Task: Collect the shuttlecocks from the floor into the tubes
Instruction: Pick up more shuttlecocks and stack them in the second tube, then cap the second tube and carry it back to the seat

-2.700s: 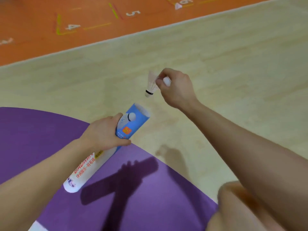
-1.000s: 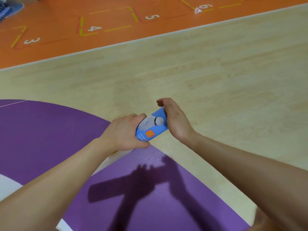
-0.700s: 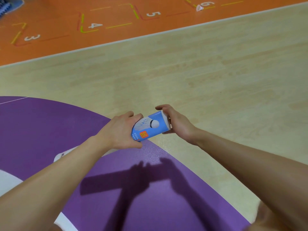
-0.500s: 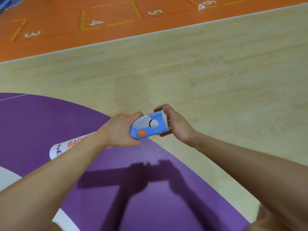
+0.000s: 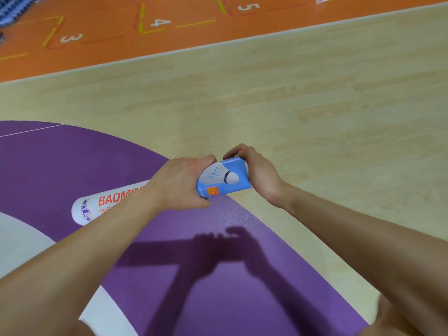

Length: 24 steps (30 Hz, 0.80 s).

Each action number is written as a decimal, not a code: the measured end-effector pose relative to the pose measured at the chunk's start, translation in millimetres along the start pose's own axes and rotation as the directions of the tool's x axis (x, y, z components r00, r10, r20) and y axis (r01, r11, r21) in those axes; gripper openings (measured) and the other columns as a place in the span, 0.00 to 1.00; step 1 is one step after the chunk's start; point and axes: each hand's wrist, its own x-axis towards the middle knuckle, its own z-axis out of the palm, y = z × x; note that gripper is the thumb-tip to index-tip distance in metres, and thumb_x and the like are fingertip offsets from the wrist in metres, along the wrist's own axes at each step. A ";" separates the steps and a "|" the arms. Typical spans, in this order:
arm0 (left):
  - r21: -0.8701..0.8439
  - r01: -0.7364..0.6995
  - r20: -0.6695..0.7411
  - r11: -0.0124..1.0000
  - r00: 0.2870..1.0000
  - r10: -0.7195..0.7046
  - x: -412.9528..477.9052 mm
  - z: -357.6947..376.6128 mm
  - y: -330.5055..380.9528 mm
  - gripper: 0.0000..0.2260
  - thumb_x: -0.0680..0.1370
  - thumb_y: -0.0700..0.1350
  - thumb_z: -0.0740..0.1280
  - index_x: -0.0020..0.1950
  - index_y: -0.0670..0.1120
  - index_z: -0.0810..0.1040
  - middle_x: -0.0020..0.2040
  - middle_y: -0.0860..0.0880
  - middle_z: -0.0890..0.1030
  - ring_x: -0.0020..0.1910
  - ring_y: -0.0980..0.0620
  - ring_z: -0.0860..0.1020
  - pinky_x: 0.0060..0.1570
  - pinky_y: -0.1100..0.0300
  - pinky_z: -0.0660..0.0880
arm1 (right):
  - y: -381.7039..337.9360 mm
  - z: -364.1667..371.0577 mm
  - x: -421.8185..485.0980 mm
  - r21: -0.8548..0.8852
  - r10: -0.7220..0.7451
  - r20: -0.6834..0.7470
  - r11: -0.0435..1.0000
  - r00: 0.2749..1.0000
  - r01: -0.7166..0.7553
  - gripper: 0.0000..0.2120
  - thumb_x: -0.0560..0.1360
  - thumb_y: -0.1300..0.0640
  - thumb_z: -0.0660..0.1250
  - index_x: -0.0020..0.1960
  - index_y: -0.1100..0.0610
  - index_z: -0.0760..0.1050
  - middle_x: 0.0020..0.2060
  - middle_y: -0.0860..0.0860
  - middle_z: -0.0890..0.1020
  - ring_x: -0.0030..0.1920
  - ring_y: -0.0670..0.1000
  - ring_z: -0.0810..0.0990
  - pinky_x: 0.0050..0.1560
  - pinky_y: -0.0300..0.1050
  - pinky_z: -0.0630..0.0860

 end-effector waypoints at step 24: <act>-0.200 0.299 0.166 0.933 0.949 -0.268 -135.9 -49.9 20.1 0.21 0.64 0.58 0.69 0.55 0.56 0.72 0.44 0.55 0.81 0.40 0.45 0.80 0.36 0.53 0.77 | -61.2 91.8 -95.2 -0.226 0.173 0.071 0.962 0.982 -0.153 0.11 0.77 0.43 0.59 0.52 0.48 0.72 0.48 0.43 0.80 0.47 0.47 0.79 0.48 0.44 0.73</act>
